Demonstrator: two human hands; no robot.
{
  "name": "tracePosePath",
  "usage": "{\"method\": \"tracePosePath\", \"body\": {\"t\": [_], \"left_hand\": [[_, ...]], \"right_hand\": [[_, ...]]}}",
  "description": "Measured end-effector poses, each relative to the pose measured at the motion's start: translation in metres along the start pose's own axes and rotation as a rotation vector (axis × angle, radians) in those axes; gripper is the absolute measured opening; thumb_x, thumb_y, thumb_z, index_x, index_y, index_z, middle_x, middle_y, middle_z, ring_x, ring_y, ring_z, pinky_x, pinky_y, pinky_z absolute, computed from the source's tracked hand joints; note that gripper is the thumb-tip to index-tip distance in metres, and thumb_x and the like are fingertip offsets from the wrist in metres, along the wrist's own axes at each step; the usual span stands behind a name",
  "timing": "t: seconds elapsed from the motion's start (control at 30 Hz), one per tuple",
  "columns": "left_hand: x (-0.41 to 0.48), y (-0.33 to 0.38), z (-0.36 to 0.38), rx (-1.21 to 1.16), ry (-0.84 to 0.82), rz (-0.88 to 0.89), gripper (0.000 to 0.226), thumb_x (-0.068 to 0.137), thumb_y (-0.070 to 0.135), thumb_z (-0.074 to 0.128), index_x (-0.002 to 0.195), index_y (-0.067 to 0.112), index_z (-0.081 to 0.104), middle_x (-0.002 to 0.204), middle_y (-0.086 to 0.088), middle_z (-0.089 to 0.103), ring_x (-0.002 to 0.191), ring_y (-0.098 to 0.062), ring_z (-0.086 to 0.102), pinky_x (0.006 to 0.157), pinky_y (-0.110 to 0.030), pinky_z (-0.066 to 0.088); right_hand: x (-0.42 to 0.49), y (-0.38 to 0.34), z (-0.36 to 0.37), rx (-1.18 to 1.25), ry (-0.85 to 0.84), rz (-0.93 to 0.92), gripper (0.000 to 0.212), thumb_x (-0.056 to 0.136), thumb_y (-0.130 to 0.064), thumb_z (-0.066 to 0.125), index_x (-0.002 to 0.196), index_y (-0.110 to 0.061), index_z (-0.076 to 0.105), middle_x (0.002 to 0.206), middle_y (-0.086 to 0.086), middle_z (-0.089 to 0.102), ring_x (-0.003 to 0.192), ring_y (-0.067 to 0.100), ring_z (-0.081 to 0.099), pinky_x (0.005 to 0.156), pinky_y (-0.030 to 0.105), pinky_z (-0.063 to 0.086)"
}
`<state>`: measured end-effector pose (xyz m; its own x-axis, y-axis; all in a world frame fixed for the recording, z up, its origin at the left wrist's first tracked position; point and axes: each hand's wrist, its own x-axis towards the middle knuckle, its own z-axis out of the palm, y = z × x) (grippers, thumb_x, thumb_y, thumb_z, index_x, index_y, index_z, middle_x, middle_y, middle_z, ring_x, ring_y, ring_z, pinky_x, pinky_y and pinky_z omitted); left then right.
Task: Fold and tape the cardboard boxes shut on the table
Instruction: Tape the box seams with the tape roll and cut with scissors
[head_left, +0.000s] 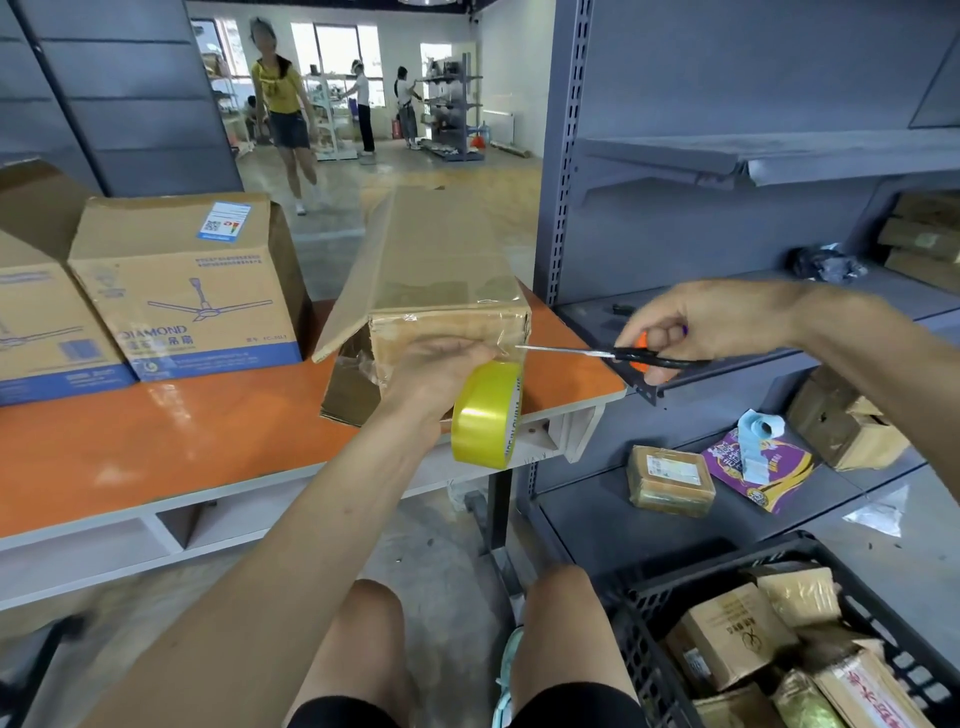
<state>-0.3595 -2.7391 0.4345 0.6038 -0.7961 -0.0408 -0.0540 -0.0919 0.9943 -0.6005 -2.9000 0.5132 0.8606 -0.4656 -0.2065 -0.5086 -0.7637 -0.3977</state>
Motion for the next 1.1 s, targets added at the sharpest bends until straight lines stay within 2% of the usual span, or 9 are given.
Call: {"method": "tracePosePath", "body": {"t": [0.13, 0.23, 0.33, 0.5, 0.67, 0.77, 0.83, 0.93, 1.1], "left_hand": [[0.000, 0.002, -0.002, 0.030, -0.018, 0.036, 0.009, 0.080, 0.024, 0.085, 0.082, 0.016, 0.080, 0.084, 0.005, 0.078, 0.082, -0.012, 0.071, 0.077, -0.027, 0.056], [-0.001, 0.004, -0.002, 0.054, -0.012, 0.051, 0.011, 0.081, 0.025, 0.085, 0.085, 0.015, 0.081, 0.095, -0.001, 0.078, 0.098, -0.021, 0.072, 0.091, -0.039, 0.056], [-0.001, 0.006, -0.003, 0.080, -0.021, 0.057, 0.008, 0.082, 0.024, 0.084, 0.082, 0.016, 0.082, 0.099, 0.000, 0.078, 0.105, -0.022, 0.070, 0.100, -0.042, 0.054], [-0.004, 0.009, -0.004, 0.090, -0.017, 0.023, 0.013, 0.081, 0.026, 0.084, 0.084, 0.013, 0.082, 0.093, -0.005, 0.079, 0.091, -0.021, 0.072, 0.093, -0.043, 0.056], [-0.004, 0.008, -0.004, 0.077, -0.011, 0.017, 0.012, 0.081, 0.025, 0.083, 0.086, 0.014, 0.082, 0.097, -0.005, 0.078, 0.101, -0.026, 0.072, 0.085, -0.036, 0.058], [-0.002, 0.009, -0.004, 0.103, -0.019, 0.022, 0.008, 0.083, 0.025, 0.082, 0.085, 0.017, 0.082, 0.096, 0.000, 0.078, 0.098, -0.022, 0.072, 0.086, -0.033, 0.054], [-0.001, 0.010, -0.004, 0.115, -0.015, 0.032, 0.006, 0.083, 0.022, 0.082, 0.083, 0.016, 0.081, 0.090, 0.003, 0.077, 0.090, -0.015, 0.069, 0.084, -0.030, 0.053], [-0.001, 0.011, -0.004, 0.123, -0.015, 0.056, 0.015, 0.083, 0.017, 0.080, 0.086, 0.003, 0.078, 0.076, -0.002, 0.069, 0.071, -0.015, 0.059, 0.069, -0.027, 0.046], [-0.002, 0.010, -0.004, 0.120, -0.009, 0.044, 0.017, 0.083, 0.016, 0.080, 0.091, 0.002, 0.079, 0.081, -0.006, 0.072, 0.072, -0.015, 0.060, 0.067, -0.025, 0.045]], "right_hand": [[-0.012, 0.025, 0.012, -0.050, 0.043, 0.172, 0.027, 0.088, -0.013, 0.075, 0.105, -0.034, 0.075, 0.078, -0.007, 0.076, 0.068, 0.009, 0.064, 0.068, 0.029, 0.049], [0.007, 0.030, 0.037, -0.178, 0.256, 0.287, 0.020, 0.088, -0.025, 0.074, 0.101, -0.037, 0.065, 0.077, -0.012, 0.073, 0.071, 0.006, 0.062, 0.063, 0.020, 0.045], [0.044, 0.014, 0.064, -0.208, 0.403, 0.335, 0.009, 0.089, -0.030, 0.072, 0.093, -0.031, 0.064, 0.084, -0.003, 0.070, 0.073, 0.015, 0.063, 0.060, 0.026, 0.046], [0.100, -0.021, 0.097, -0.580, 0.325, 0.352, 0.025, 0.098, -0.010, 0.053, 0.119, -0.007, 0.066, 0.117, 0.018, 0.066, 0.107, 0.037, 0.066, 0.085, 0.042, 0.054], [0.096, -0.041, 0.097, -0.688, 0.353, 0.360, 0.027, 0.097, -0.016, 0.054, 0.122, -0.010, 0.063, 0.120, 0.012, 0.065, 0.109, 0.034, 0.064, 0.080, 0.040, 0.051], [0.080, -0.049, 0.078, -0.468, 0.713, 0.230, 0.045, 0.090, -0.004, 0.053, 0.132, -0.018, 0.060, 0.122, 0.012, 0.065, 0.111, 0.036, 0.062, 0.082, 0.046, 0.052], [0.075, -0.061, 0.070, -0.338, 0.865, 0.028, 0.038, 0.100, -0.016, 0.047, 0.135, -0.026, 0.057, 0.128, 0.005, 0.064, 0.121, 0.031, 0.056, 0.084, 0.048, 0.052], [0.080, -0.082, 0.066, -0.321, 0.810, -0.145, 0.042, 0.107, -0.049, 0.034, 0.139, -0.036, 0.057, 0.138, -0.012, 0.060, 0.132, 0.015, 0.046, 0.090, 0.042, 0.050], [0.092, -0.079, 0.077, -0.405, 0.932, -0.244, 0.041, 0.103, -0.047, 0.048, 0.135, -0.026, 0.066, 0.134, -0.007, 0.066, 0.122, 0.021, 0.060, 0.087, 0.044, 0.057]]}}
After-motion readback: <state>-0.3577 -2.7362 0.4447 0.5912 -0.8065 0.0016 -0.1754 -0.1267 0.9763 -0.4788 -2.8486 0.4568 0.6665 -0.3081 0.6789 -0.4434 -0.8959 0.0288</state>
